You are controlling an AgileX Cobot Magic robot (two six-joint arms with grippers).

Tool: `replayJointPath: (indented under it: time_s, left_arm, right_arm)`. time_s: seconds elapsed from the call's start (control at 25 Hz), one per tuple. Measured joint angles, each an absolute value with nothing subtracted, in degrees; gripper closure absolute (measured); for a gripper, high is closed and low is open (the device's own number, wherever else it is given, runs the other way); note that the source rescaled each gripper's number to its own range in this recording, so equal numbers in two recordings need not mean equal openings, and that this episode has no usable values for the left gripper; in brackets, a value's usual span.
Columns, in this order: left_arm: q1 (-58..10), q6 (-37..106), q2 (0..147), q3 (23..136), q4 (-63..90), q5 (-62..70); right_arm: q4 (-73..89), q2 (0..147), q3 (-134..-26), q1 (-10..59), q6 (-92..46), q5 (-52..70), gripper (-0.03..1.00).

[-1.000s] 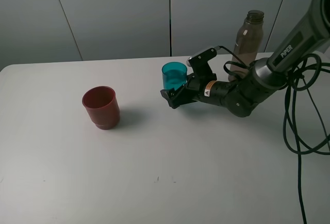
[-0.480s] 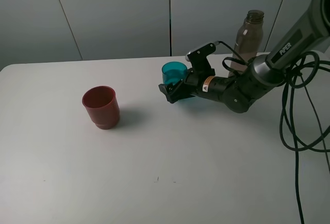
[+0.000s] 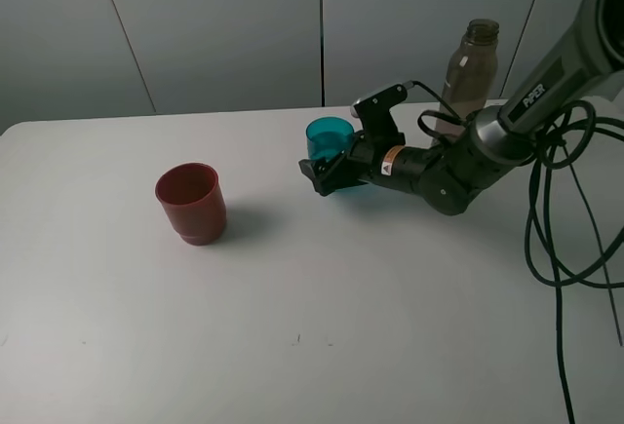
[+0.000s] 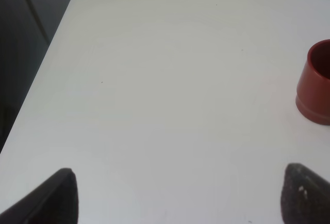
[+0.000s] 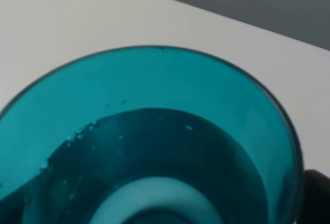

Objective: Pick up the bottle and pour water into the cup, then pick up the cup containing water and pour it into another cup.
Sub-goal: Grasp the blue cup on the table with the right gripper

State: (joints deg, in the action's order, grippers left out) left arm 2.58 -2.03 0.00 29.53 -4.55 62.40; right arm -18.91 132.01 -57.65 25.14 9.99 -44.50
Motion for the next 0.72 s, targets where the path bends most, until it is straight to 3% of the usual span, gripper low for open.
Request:
replayJointPath:
  time_s: [0.72]
  left_arm:
    - [2.6,-2.0,0.0,29.5,-4.5,62.4]
  right_arm:
    - [-18.9,132.6,-57.9,25.3,10.0,-45.9,-0.03]
